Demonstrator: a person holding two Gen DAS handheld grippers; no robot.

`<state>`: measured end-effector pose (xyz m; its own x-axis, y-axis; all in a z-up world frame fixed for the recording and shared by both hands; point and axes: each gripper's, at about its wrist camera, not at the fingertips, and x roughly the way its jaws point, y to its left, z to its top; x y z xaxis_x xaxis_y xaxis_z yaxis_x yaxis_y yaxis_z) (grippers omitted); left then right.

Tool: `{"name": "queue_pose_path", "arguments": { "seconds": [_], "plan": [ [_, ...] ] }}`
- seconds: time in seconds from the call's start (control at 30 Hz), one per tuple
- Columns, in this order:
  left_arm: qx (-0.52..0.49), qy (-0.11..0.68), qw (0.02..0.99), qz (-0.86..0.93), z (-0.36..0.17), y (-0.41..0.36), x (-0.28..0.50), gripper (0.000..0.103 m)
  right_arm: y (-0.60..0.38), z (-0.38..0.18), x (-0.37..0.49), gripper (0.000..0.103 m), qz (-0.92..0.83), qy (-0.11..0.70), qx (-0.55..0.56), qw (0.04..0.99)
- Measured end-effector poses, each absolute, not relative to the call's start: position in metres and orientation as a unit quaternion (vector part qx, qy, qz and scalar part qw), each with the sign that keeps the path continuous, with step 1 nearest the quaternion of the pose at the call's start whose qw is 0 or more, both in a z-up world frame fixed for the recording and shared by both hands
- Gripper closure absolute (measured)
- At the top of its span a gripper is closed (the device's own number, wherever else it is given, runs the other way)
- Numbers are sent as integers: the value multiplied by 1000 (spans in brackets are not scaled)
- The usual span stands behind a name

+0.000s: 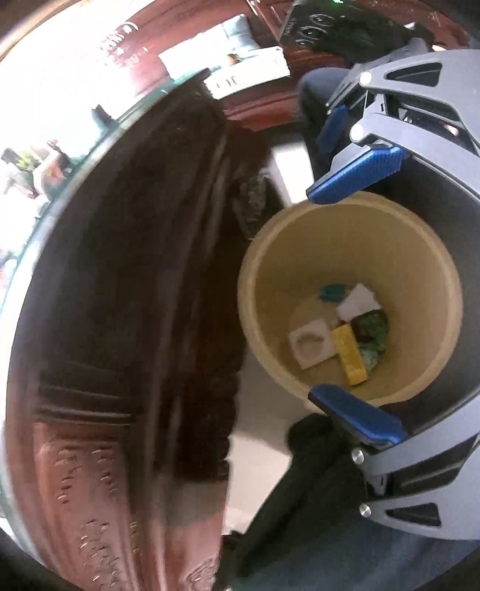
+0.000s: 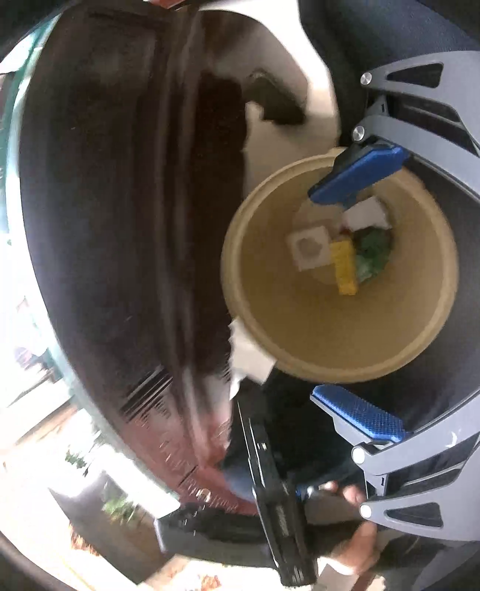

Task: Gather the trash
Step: 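Move both tools back over the table toward the plastic bag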

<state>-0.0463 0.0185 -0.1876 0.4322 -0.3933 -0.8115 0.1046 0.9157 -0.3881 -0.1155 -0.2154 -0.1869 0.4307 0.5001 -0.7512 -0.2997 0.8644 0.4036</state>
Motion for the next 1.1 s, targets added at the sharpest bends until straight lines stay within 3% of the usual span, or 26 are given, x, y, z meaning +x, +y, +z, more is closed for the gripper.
{"name": "queue_pose_path", "arguments": {
  "seconds": [0.3, 0.6, 0.83, 1.1],
  "plan": [
    [-57, 392, 901, -175, -92, 3, -26, 4, -199, -140, -113, 9, 266, 385, -16, 884],
    [-6, 283, 941, -187, 7, -35, 75, 4, -211, -63, -50, 8, 84, 267, -162, 946],
    [77, 288, 940, -164, 16, -83, 168, 4, -255, -41, 35, 8, 100, 323, -17, 941],
    [72, 354, 914, -186, -18, -99, 246, 4, -274, -29, 85, 8, 144, 332, 86, 928]
  ]
}}
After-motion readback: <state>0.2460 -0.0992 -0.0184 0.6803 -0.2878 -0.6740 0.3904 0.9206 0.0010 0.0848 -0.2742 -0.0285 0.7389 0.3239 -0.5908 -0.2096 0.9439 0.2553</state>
